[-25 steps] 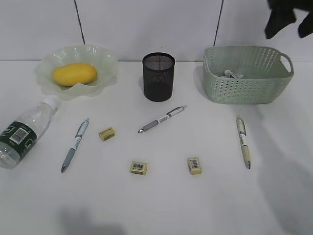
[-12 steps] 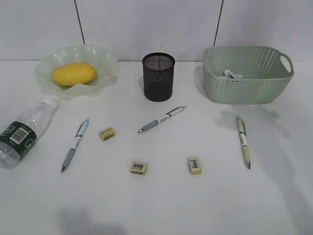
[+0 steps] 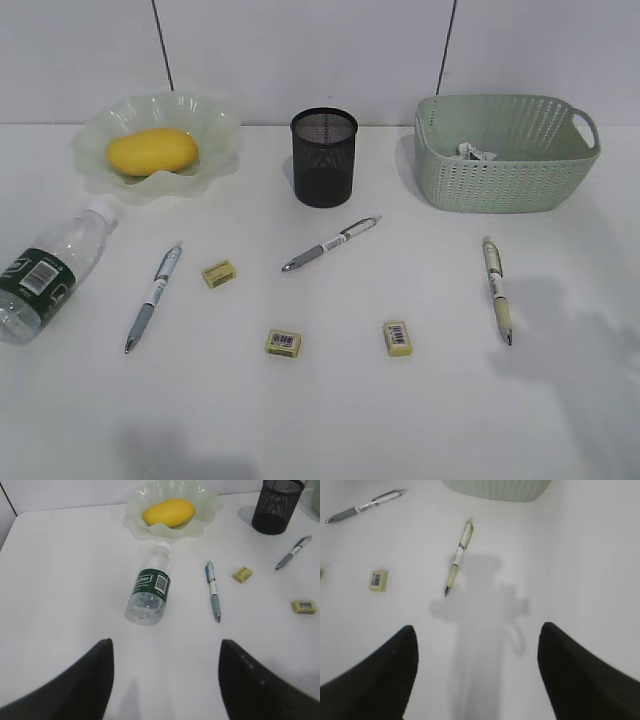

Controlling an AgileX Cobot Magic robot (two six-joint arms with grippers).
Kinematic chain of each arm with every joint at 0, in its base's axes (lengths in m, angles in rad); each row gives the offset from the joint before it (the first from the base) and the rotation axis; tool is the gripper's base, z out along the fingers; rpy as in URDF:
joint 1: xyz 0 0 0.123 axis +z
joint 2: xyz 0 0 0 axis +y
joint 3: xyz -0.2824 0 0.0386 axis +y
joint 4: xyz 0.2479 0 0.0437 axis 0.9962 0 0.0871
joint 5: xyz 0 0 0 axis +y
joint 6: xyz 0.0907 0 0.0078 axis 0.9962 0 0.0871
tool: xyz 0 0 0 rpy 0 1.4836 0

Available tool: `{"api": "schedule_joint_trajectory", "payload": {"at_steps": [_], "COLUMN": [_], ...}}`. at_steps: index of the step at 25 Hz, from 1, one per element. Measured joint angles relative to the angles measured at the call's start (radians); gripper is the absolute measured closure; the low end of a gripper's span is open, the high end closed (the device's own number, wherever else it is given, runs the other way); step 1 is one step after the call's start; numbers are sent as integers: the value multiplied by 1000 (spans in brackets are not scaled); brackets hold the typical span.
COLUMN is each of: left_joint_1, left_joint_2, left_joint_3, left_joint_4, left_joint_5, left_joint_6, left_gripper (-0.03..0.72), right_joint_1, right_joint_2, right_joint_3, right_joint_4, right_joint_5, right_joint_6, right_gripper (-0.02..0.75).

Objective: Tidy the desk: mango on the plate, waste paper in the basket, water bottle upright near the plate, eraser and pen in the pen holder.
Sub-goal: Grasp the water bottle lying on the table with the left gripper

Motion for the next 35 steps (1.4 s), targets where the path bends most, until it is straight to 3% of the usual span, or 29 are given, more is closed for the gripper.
{"api": "schedule_joint_trajectory", "payload": {"at_steps": [17,35], "left_joint_1": [0,0], "left_joint_2": [0,126], "left_joint_3": [0,-25], "left_joint_4": [0,-1], "left_joint_5": [0,-44], "left_joint_6": [0,0], "left_gripper": [190,190], "right_joint_1": [0,0], "right_joint_2": [-488,-520], "right_joint_3": [325,354], "right_joint_4": [0,1], "right_joint_5": [63,64], "right_joint_6": [-27,-50], "right_gripper": [153,153]}}
